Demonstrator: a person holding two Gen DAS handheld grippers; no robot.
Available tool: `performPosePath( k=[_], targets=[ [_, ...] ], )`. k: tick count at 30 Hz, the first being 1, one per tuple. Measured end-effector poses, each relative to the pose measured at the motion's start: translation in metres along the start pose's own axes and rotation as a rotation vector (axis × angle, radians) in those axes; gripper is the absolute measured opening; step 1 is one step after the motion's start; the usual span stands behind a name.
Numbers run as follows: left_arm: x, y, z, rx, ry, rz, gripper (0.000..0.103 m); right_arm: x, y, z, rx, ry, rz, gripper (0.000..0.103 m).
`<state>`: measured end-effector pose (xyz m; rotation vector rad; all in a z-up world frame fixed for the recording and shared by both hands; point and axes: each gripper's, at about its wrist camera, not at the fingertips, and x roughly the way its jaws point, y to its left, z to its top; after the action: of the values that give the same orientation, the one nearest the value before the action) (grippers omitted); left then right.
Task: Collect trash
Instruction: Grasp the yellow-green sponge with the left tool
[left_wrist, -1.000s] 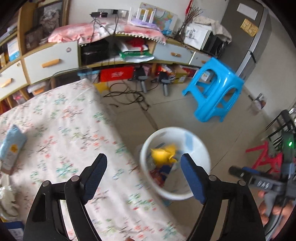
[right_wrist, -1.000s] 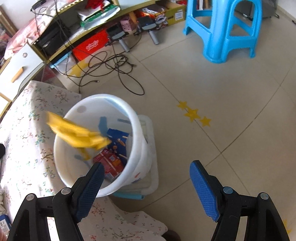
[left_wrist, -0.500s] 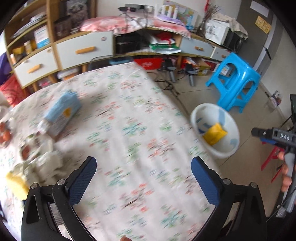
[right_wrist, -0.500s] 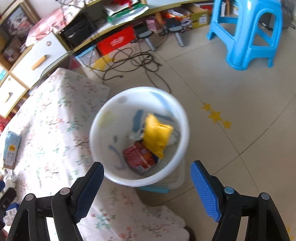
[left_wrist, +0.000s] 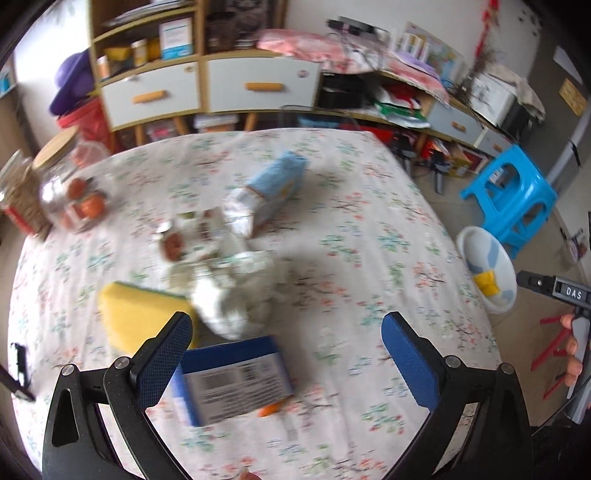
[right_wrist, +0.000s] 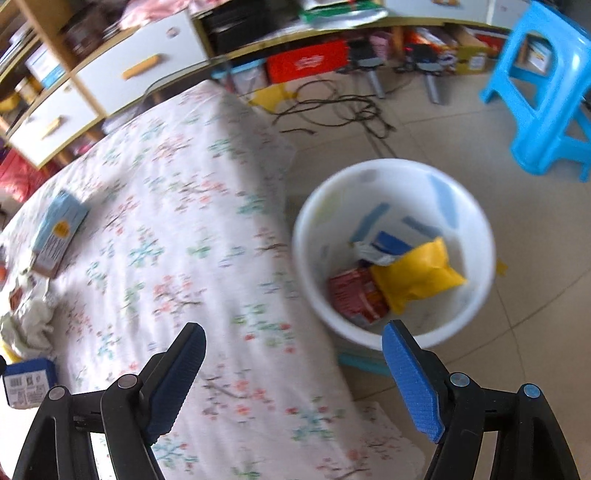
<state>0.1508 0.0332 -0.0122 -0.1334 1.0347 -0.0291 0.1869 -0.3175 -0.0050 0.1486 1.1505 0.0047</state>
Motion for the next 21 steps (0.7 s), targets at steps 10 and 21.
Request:
performPosePath(
  k=[10, 21],
  targets=[
    [0.004, 0.091, -0.001, -0.193, 0.079, 0.050, 0.103, 0.017, 0.054, -0.001, -0.080, 0.028, 0.023, 0.082],
    [0.041, 0.144, -0.006, -0.473, 0.152, -0.076, 0.101, 0.028, 0.080, -0.002, -0.098, 0.046, 0.024, 0.082]
  ],
)
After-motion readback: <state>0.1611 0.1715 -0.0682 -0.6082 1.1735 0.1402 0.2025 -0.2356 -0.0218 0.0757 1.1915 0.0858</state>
